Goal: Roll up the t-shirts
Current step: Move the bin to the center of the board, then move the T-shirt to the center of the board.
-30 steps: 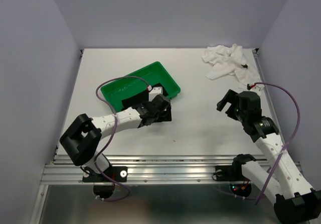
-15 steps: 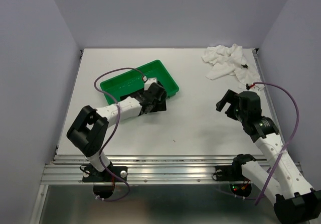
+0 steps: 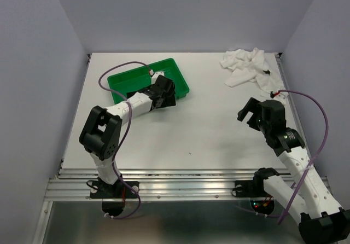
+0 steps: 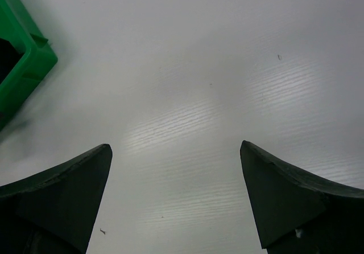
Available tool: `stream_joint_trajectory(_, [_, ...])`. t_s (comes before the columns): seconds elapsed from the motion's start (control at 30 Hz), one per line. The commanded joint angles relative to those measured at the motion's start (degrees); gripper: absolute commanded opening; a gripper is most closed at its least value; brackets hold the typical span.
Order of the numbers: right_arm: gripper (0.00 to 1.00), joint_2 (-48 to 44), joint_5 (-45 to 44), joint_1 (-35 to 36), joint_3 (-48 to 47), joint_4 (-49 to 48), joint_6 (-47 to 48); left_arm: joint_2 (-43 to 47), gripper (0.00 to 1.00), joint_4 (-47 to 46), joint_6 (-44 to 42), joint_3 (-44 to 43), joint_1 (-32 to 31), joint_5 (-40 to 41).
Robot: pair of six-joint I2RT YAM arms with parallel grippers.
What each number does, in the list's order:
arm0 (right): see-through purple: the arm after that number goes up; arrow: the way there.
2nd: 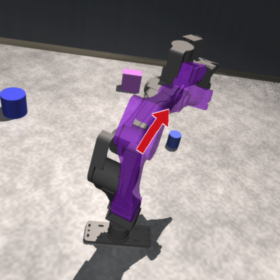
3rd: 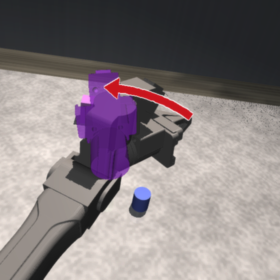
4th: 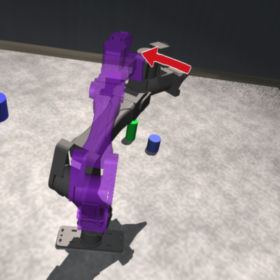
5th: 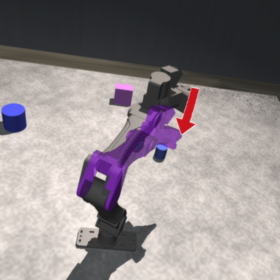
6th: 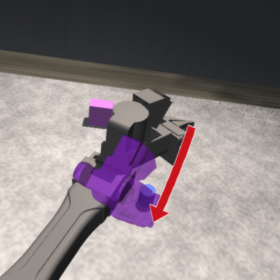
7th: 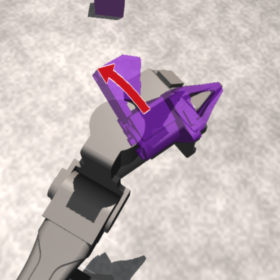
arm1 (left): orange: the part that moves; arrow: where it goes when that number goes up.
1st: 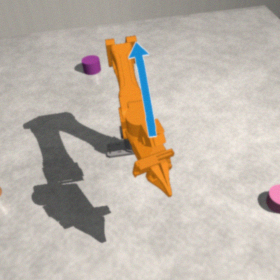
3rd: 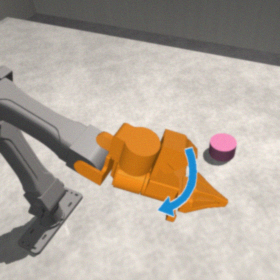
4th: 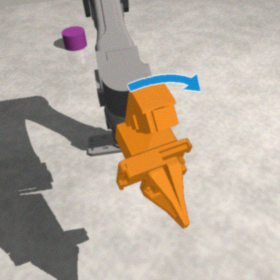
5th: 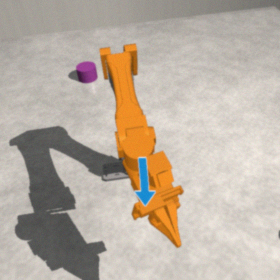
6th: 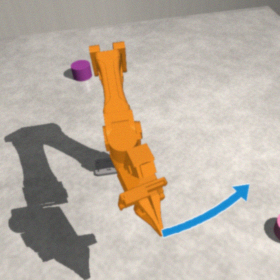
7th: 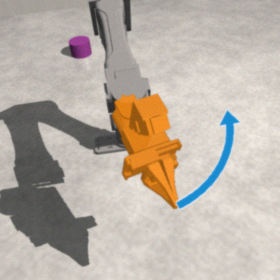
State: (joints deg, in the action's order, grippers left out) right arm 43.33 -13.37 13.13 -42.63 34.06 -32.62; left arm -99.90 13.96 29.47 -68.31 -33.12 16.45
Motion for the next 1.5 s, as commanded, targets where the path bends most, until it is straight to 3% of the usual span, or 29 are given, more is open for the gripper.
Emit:
stream_joint_trajectory(0.0, [1.0, -0.8, -2.5, -0.3, -0.4, -2.0, 0.6, -2.3, 0.95, -0.2, -3.1, -5.7, 1.0, 0.2])
stream_joint_trajectory(0.13, [1.0, 0.4, -3.2, -0.3, -1.7, -0.5, -1.0, -4.6, 0.95, 0.4, -3.9, -9.3, 1.8, 0.1])
stream_joint_trajectory(0.53, [1.0, 24.9, -8.8, -0.3, -15.3, 0.5, -0.7, -9.0, 0.95, -0.2, -6.4, -16.5, 7.6, -2.4])
stream_joint_trajectory(0.8, [1.0, 41.6, -3.1, -10.8, -30.4, -2.9, 0.1, -8.1, 0.95, 0.0, -8.6, -17.8, 8.7, -4.6])
stream_joint_trajectory(1.03, [1.0, 58.3, -2.7, -16.7, -44.5, -3.6, -2.8, 4.3, 0.95, 0.2, -9.6, -14.7, 8.4, -7.0])
stream_joint_trajectory(1.47, [1.0, 84.0, -10.3, -20.1, -67.7, -3.1, -6.6, 30.7, 0.95, 6.6, -10.6, -2.3, 7.5, -16.2])
